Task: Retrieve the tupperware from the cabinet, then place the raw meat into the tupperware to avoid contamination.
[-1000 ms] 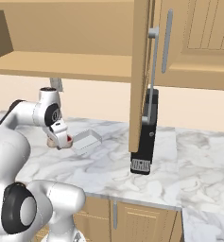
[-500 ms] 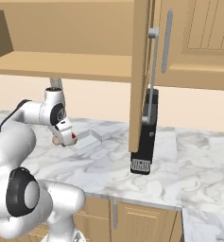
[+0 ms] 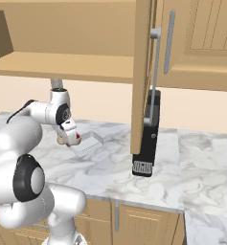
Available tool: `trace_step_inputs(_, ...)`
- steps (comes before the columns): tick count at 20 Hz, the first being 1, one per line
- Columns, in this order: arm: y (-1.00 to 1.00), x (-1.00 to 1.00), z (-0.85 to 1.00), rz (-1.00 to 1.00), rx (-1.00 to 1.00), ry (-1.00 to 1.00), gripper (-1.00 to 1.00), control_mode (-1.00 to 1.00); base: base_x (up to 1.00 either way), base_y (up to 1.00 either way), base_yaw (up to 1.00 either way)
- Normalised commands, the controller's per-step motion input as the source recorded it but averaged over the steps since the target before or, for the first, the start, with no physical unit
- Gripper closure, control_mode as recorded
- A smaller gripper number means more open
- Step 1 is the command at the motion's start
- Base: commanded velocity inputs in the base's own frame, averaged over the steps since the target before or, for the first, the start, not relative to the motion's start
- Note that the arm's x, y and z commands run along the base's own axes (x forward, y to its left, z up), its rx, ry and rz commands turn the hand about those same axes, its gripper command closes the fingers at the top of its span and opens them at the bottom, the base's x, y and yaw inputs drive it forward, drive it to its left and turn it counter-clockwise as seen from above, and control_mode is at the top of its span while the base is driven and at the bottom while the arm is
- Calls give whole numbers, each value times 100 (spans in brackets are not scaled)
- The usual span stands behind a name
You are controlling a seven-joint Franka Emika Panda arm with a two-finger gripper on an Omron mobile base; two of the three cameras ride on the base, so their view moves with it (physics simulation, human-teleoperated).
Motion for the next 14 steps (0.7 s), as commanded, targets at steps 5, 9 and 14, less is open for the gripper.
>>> trace_step_inputs(5,-5,17,-16,0,0,0,100,-100,0,0,0)
trace_step_inputs(9,-8,19,-19,0,0,0,100,-100,0,0,0)
trace_step_inputs(14,-6,19,-17,0,0,0,100,-100,0,0,0)
